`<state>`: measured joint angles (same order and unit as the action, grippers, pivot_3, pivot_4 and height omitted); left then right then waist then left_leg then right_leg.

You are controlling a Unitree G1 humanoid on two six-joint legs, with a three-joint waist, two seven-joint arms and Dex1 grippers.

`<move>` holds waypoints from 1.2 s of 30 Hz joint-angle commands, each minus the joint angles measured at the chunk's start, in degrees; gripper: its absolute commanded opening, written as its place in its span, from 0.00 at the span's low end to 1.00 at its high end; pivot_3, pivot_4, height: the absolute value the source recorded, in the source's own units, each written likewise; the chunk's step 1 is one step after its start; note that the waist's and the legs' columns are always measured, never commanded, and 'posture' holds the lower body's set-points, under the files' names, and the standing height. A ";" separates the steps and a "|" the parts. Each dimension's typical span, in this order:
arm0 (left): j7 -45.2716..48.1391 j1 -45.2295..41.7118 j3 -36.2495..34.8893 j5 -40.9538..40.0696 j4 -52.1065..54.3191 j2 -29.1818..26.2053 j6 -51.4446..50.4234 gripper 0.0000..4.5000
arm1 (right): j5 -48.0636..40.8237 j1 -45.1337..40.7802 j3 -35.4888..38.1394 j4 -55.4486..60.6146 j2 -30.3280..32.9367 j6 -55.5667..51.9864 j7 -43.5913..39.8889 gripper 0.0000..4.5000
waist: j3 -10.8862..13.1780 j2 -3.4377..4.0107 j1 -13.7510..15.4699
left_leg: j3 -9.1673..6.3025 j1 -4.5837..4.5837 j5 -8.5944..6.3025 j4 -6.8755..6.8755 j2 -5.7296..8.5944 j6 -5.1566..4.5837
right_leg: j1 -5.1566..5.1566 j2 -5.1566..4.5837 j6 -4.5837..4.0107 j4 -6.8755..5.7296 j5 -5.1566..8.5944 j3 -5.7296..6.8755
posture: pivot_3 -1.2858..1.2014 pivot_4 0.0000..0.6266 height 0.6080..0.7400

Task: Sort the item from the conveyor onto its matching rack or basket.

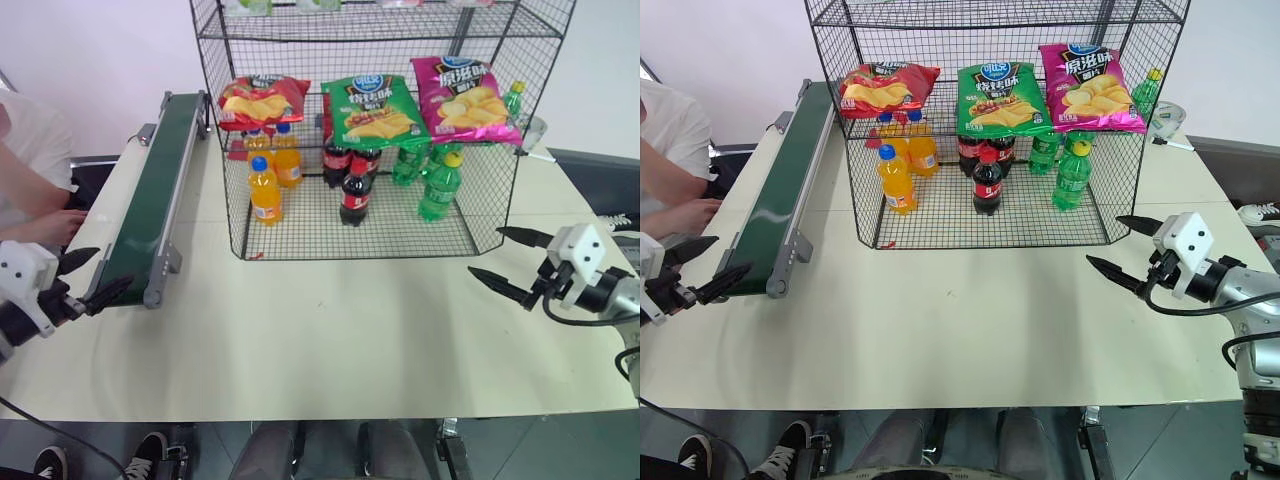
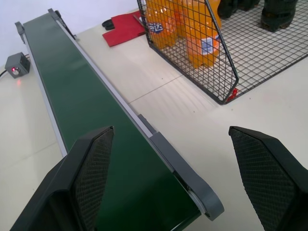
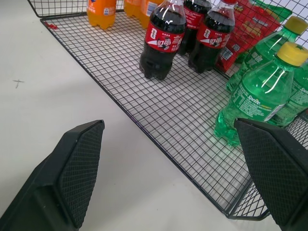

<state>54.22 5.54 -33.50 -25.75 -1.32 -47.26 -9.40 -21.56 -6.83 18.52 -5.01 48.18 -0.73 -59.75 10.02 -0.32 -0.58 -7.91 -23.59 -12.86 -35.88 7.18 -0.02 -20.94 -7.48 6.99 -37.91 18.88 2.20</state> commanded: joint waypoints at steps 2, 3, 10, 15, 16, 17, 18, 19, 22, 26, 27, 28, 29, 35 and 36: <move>0.70 -0.27 -0.92 0.93 -1.25 -1.00 3.37 0.88 | -0.60 -0.32 1.09 0.65 -0.17 1.03 0.34 1.00 | 0.00 0.01 0.00 | 0.00 0.00 0.00 0.00 0.00 0.00 | 0.00 0.00 0.00 0.00 0.00 0.00 | 0.52 0.24 1.00; 0.92 -0.61 -1.07 0.31 -1.69 -1.22 2.54 0.88 | -0.56 -0.10 1.03 0.79 -0.10 0.92 0.23 1.00 | 0.00 0.01 0.02 | 0.00 0.00 0.00 0.01 0.00 0.00 | -0.01 0.00 0.00 0.00 0.00 0.00 | 0.52 0.24 1.00; 4.40 -2.49 -0.18 -1.69 -3.19 -0.55 3.28 0.88 | -3.45 2.10 3.26 0.88 0.92 1.39 -2.99 1.00 | 0.02 0.02 0.08 | 0.01 0.00 0.00 0.01 0.00 0.00 | -0.01 0.00 0.01 0.00 0.00 -0.01 | 0.52 0.24 1.00; 4.55 -2.29 -0.28 -2.20 -3.08 0.01 3.55 0.88 | -5.33 2.71 3.59 2.91 0.99 0.42 -4.60 1.00 | 0.02 0.03 -0.11 | 0.01 0.00 0.00 0.01 -0.03 0.00 | -0.03 0.02 0.00 -0.01 0.00 -0.02 | 0.52 0.24 1.00; 4.77 -2.31 -0.14 -2.22 -3.17 -0.06 3.49 0.88 | -5.78 3.03 3.83 3.36 1.02 0.17 -4.88 1.00 | 0.02 0.03 -0.09 | 0.02 0.00 0.00 0.01 -0.05 0.00 | -0.03 0.04 0.00 -0.01 0.00 -0.03 | 0.52 0.24 1.00; 5.17 -2.44 0.06 -2.38 -3.32 -0.11 3.38 0.88 | -6.02 3.22 4.06 3.59 0.97 0.20 -4.94 1.00 | 0.02 0.03 -0.03 | 0.02 0.00 0.00 0.02 -0.05 0.00 | -0.04 0.04 0.00 -0.01 0.00 -0.04 | 0.52 0.24 1.00; 5.40 -2.55 0.18 -2.44 -3.43 -0.13 3.41 0.88 | -6.24 3.35 4.22 3.74 0.93 0.17 -4.98 1.00 | 0.03 0.04 0.00 | 0.02 -0.01 0.00 0.02 -0.05 0.00 | -0.04 0.04 0.00 -0.01 0.00 -0.04 | 0.52 0.24 1.00; 5.74 -2.66 0.37 -2.20 -3.60 -0.21 3.86 0.88 | -6.12 3.42 4.33 3.82 0.90 0.42 -4.91 1.00 | 0.03 0.04 0.02 | 0.02 -0.01 0.00 0.02 -0.05 0.00 | -0.04 0.04 0.00 0.00 0.00 -0.04 | 0.52 0.24 1.00; 5.04 -3.37 0.61 -1.41 -4.09 -0.02 4.68 0.88 | -6.00 3.11 4.51 3.98 0.74 0.41 -4.54 1.00 | 0.03 0.03 0.04 | 0.03 -0.01 0.00 0.02 -0.05 0.00 | -0.03 0.04 0.00 0.00 0.00 -0.05 | 0.52 0.24 1.00; 4.57 -3.03 0.40 -1.10 -4.08 0.35 5.31 0.88 | -5.54 2.77 4.36 3.61 0.77 1.15 -4.70 1.00 | 0.04 0.05 0.00 | 0.04 -0.01 0.00 0.02 -0.05 0.00 | -0.04 0.04 -0.01 -0.01 -0.01 -0.05 | 0.52 0.24 1.00; 4.52 -2.70 0.28 -0.96 -4.08 0.46 5.61 0.88 | -5.53 2.65 4.29 3.57 0.81 1.09 -4.71 1.00 | 0.04 0.05 -0.03 | 0.04 -0.01 0.00 0.02 -0.05 0.00 | -0.05 0.04 -0.01 0.00 -0.01 -0.06 | 0.52 0.24 1.00; 4.50 -2.33 0.16 -0.84 -4.04 0.56 5.96 0.88 | -5.36 2.50 4.19 3.49 0.79 1.24 -4.61 1.00 | 0.04 0.05 -0.05 | 0.05 -0.01 0.00 0.03 -0.05 0.00 | -0.05 0.04 -0.01 0.00 -0.01 -0.08 | 0.52 0.24 1.00; 4.43 -2.07 0.08 -0.81 -3.93 0.65 6.14 0.88 | -5.30 2.39 4.09 3.41 0.80 1.39 -4.70 1.00 | 0.04 0.05 -0.04 | 0.07 -0.01 0.00 0.05 -0.05 0.00 | -0.07 0.04 -0.01 0.00 -0.01 -0.11 | 0.52 0.24 1.00; 3.78 -1.23 -0.22 -0.92 -3.33 0.87 7.12 0.88 | -4.77 2.44 3.67 2.79 0.78 3.46 -5.84 1.00 | 0.04 0.04 0.03 | 0.12 -0.01 0.00 0.11 -0.06 0.00 | -0.12 0.05 -0.01 0.00 -0.01 -0.15 | 0.52 0.24 1.00; 3.91 -1.12 -0.26 -1.18 -3.31 0.91 7.13 0.88 | -5.06 2.94 3.53 3.23 1.01 3.43 -6.66 1.00 | 0.04 0.04 0.03 | 0.12 -0.01 0.00 0.11 -0.06 0.00 | -0.12 0.05 -0.01 0.00 -0.01 -0.15 | 0.52 0.24 1.00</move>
<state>58.43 4.23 -32.31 -26.44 -5.66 -45.99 -3.23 -25.96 -3.79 20.94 -2.68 48.39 1.72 -65.57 10.07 -0.28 -0.55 -7.79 -23.60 -12.86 -35.77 7.12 -0.02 -21.05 -7.43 6.98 -37.91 18.87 2.05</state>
